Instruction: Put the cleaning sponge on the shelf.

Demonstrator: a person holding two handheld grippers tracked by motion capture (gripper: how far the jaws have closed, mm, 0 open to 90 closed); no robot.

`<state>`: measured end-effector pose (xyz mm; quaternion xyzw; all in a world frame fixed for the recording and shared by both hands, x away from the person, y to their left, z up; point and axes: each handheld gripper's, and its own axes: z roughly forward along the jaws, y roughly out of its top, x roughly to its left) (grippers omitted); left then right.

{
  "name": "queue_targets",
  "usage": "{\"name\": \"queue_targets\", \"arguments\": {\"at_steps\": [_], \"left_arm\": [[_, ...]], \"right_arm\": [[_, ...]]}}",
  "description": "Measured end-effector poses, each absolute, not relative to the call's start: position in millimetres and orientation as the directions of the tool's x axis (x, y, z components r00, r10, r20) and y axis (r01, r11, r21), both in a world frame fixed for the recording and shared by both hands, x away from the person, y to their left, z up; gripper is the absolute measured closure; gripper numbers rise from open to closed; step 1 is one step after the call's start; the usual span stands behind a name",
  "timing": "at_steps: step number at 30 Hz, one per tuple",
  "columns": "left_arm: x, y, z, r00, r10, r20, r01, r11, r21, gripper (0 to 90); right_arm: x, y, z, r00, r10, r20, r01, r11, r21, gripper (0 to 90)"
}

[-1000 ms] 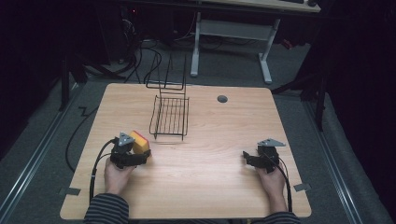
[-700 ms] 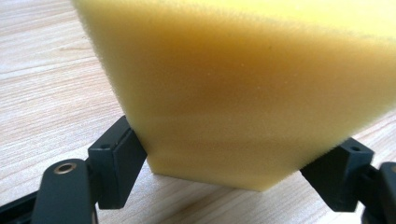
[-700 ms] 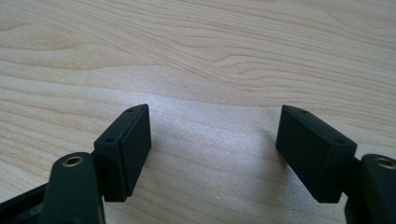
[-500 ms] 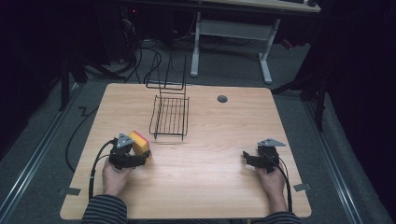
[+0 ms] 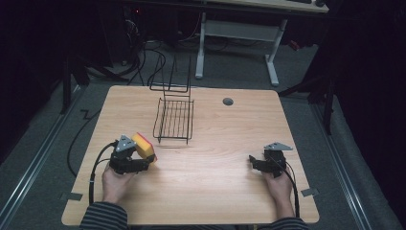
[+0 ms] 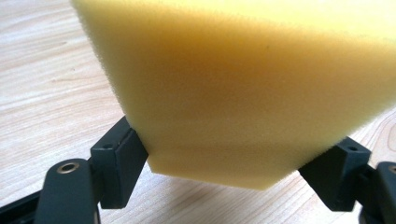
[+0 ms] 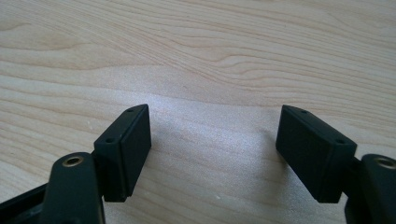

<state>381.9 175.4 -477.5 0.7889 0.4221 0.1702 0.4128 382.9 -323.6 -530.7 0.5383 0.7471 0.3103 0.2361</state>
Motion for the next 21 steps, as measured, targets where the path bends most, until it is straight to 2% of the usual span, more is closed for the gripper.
{"name": "queue_targets", "arguments": {"at_steps": [21], "left_arm": [[386.7,165.0,-442.5,0.642,0.763,-0.072,0.469,-0.317,0.824,23.9]], "right_arm": [[382.7,-323.6,-530.8,-0.31,0.95,-0.02,0.657,0.23,0.718,26.8]]}}
